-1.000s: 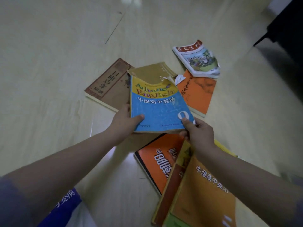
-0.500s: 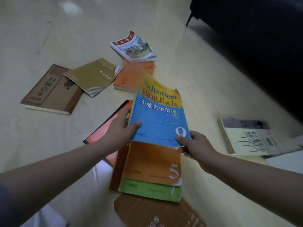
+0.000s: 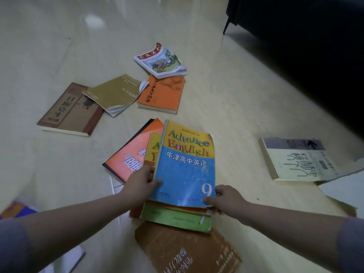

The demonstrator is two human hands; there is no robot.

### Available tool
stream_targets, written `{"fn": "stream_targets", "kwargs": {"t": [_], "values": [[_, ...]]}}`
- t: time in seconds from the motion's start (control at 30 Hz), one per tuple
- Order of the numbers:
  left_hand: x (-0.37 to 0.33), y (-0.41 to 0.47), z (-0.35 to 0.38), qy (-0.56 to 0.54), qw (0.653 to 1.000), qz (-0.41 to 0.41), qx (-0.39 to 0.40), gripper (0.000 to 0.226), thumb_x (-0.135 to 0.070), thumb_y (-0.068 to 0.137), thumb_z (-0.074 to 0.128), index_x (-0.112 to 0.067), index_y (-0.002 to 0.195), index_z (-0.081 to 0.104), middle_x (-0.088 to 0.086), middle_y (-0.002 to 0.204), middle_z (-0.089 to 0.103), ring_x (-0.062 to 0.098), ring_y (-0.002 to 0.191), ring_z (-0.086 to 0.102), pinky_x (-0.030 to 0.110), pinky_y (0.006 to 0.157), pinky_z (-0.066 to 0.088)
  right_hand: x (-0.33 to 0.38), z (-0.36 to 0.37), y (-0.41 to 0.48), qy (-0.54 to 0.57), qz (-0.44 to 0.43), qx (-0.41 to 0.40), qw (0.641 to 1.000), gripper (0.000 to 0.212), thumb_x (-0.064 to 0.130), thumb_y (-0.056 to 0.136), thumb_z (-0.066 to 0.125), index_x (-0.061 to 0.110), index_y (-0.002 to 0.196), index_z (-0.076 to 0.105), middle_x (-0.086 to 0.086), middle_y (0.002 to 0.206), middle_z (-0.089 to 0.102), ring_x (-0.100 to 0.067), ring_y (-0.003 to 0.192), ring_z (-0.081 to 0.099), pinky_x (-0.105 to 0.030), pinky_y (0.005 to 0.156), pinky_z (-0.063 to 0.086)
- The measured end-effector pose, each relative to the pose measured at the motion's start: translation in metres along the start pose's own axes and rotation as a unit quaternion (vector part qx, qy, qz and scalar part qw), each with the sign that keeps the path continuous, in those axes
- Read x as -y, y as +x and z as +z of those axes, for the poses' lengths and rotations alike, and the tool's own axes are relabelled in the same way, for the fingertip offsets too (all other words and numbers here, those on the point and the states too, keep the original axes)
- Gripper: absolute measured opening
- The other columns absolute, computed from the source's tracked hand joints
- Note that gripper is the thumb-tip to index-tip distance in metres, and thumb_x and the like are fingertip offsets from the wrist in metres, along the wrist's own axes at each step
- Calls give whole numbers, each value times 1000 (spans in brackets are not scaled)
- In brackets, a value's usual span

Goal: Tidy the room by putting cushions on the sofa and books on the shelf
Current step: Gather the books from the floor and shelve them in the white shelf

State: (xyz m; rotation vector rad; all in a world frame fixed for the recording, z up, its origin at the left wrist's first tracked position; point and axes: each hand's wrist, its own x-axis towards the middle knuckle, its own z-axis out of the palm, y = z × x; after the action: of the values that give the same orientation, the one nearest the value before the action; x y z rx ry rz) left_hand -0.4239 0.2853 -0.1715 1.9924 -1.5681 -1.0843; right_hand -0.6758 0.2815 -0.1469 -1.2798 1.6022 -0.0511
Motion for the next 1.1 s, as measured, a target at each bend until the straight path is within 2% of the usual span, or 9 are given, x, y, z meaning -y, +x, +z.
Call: {"fn": "stream_targets", "kwargs": {"t": [0.1,0.2,0.33,0.5,0.67,0.77,0.87,0.97,1.1], "values": [[7,-4,4,74,997,9,-28,20,-32,91,59,-15,101,61,1,90,66,15,79,61,26,58,43,2,-5,16,-126,28,6,992,40,31,85,66,13,56,46,-5,61,54,-19,57,50,-28,58,36],[3,-4,9,154,985,26,-77,22,-42,93,50,-20,96,55,-3,83,61,13,75,58,27,55,43,4,-12,32,-178,36,-45,982,38,38,89,57,13,64,42,-2,65,47,-18,61,48,-27,51,32],[-4,11,9,119,986,28,-113,24,-39,91,55,-18,101,50,-2,96,54,17,84,57,27,58,40,10,-16,44,-74,44,-30,996,31,37,90,58,13,103,41,-6,104,54,-23,93,59,-32,72,45],[-5,28,9,87,993,21,-80,20,-36,93,52,-17,94,58,-2,92,62,15,76,61,35,61,52,14,-8,56,16,41,-17,999,15,24,88,60,12,80,53,-3,85,57,-18,75,52,-31,67,41],[-4,20,9,65,993,60,-81,24,-29,95,51,-19,77,64,-1,73,62,14,66,58,25,50,37,18,-2,58,123,73,-22,990,14,22,84,66,16,82,54,-4,91,60,-24,85,61,-32,71,48],[0,16,10,109,985,61,-123,21,-32,94,53,-18,97,68,1,95,59,15,91,52,27,70,40,13,1,59,171,85,-21,981,19,22,82,67,17,97,57,-8,105,64,-26,94,66,-38,84,55],[-2,23,9,67,990,-20,-122,38,-36,91,56,-11,120,55,7,119,49,24,110,48,38,92,44,16,1,60,226,103,-6,969,33,21,84,64,11,115,57,-7,103,62,-20,84,63,-34,75,55],[-10,34,5,-13,992,-86,-87,37,-37,92,57,-12,115,43,6,106,56,25,95,58,39,76,51,22,4,64,230,89,-1,969,38,23,82,64,13,117,57,-6,105,64,-20,88,65,-34,77,55],[-11,42,-3,-19,991,-122,-51,28,-38,95,52,-12,102,47,6,103,58,23,89,56,31,63,42,27,17,64,222,74,24,972,55,32,64,65,17,116,58,-7,115,64,-24,100,66,-40,85,56]]}}
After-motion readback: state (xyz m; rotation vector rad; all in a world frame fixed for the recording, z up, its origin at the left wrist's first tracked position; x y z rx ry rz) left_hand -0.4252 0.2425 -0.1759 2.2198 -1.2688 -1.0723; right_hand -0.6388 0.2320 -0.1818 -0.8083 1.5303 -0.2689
